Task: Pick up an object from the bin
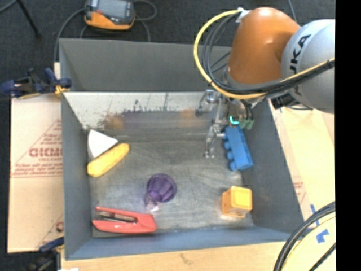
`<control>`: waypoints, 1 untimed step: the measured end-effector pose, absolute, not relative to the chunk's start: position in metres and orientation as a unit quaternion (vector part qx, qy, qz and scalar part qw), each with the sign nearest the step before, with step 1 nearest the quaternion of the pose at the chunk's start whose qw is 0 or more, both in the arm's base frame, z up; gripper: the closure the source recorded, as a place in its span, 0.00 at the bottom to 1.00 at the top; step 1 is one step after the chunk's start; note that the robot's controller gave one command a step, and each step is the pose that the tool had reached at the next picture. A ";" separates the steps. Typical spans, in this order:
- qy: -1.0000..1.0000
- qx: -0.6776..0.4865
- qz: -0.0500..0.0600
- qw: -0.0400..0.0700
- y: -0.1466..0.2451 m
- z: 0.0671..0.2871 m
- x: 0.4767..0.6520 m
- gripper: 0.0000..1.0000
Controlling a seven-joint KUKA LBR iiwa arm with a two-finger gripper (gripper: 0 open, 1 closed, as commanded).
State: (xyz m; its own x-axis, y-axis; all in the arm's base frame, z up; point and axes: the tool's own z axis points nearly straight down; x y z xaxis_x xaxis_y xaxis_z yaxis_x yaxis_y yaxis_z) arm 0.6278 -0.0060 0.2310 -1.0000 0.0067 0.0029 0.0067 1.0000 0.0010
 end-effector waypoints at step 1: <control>-1.000 -0.003 0.000 -0.003 -0.006 0.236 0.629 0.00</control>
Offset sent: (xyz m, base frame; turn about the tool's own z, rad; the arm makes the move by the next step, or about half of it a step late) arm -0.0021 -0.1492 -0.1610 0.2066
